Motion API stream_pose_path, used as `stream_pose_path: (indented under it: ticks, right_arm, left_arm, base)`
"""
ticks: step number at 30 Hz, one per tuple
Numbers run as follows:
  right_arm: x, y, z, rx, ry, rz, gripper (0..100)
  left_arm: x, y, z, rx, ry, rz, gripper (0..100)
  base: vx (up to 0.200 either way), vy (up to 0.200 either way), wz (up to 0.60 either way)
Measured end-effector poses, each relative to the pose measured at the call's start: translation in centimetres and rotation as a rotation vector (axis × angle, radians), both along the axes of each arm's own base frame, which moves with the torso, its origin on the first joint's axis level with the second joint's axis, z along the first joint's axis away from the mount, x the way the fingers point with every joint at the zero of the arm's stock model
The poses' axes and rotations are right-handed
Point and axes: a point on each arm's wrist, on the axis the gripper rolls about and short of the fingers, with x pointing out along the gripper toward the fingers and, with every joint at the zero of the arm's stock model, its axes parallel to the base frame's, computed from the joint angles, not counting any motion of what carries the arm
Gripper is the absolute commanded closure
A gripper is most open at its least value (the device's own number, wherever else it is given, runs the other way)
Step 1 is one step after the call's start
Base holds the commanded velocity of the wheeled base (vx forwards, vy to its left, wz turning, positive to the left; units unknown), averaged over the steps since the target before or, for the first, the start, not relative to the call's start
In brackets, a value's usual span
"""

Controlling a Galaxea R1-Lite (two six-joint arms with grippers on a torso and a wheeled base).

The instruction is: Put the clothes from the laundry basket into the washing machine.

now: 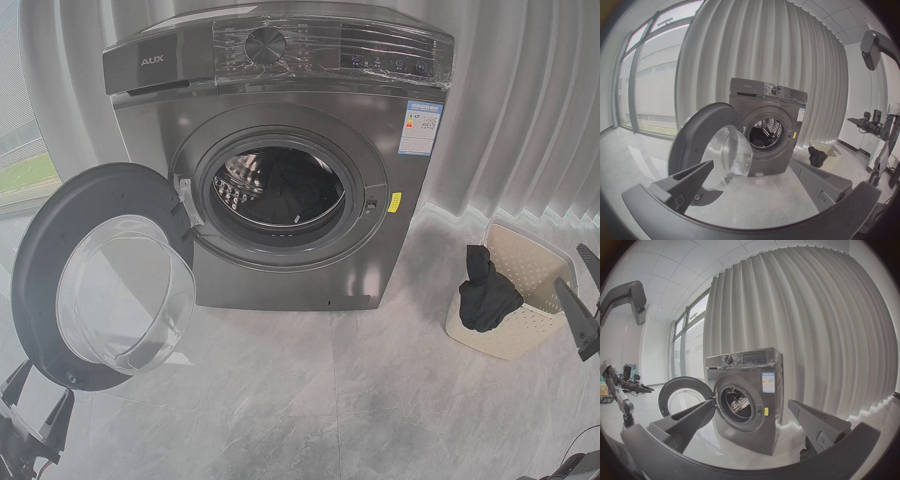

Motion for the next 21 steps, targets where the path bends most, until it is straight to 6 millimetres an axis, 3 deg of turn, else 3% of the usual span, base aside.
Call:
stream_pose_path:
  ticks: [9,15,21]
  right_arm:
    - [-4.2,-1.1,-0.6,-0.016,-0.002,-0.017,0]
    - [-7.6,-1.2,-2.9,-0.034,0.079,0.047,0]
    - [-10.4,-1.2,-5.5,-0.031,0.128,0.104,0]
  left_arm:
    - [-1.9,0.7,-1.4,-0.013,-0.029,0.087,0]
    - [-2.5,0.8,-2.0,-0.015,-0.033,0.122,0]
    - [-2.8,0.8,-2.6,-0.002,-0.011,0.143,0]
  base:
    - [0.0,0.0,0.0]
    - [0.0,-0.2,0.0]
    - [0.0,0.0,0.0]
